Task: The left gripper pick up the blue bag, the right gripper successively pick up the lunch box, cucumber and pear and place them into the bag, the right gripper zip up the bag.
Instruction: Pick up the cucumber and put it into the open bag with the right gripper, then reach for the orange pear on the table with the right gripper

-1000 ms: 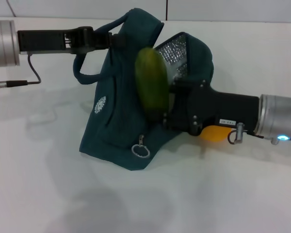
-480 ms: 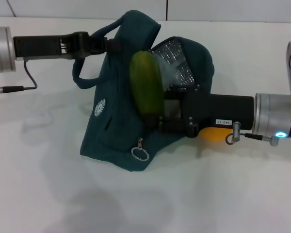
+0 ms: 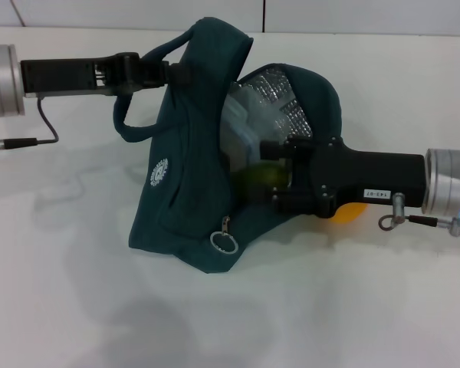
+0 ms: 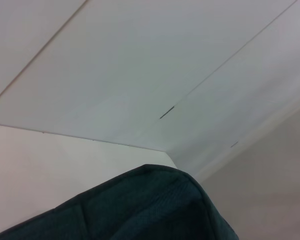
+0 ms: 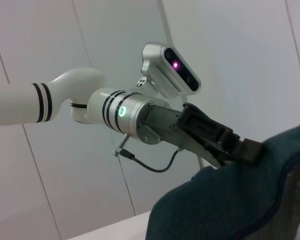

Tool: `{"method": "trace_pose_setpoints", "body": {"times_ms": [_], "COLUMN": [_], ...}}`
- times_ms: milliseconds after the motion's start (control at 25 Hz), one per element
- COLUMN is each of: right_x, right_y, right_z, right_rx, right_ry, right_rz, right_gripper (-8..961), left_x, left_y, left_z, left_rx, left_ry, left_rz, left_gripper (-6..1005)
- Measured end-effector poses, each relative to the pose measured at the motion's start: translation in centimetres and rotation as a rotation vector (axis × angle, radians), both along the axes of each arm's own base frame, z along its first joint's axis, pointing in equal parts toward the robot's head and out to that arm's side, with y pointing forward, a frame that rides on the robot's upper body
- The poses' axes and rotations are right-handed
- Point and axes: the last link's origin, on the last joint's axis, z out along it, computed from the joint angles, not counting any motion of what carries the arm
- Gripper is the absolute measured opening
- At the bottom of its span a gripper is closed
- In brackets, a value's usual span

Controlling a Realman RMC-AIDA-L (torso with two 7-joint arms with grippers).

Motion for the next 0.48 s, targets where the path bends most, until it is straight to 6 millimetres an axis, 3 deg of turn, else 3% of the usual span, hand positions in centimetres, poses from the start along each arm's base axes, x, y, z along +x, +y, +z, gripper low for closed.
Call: {"method": "trace_pose_setpoints", "body": {"times_ms": [240, 480], "right_x": [1.2, 6.7], "right_y": [-0.4, -3.4], "right_z": [2.3, 8.5], "right_rx": [0.04, 0.276], "right_ry": [0.096, 0.267], "right_rz": [-0.032, -0.08], "right_gripper": [731, 726], "left_x": [0.1, -0.1], "left_y": [0.0, -0.1], "left_z": [-0.1, -0.3], "left_rx": [-0.001, -0.004], "left_ry": [-0.001, -0.001], "left_rz": [-0.003, 0.001], "left_gripper": [57, 57]}}
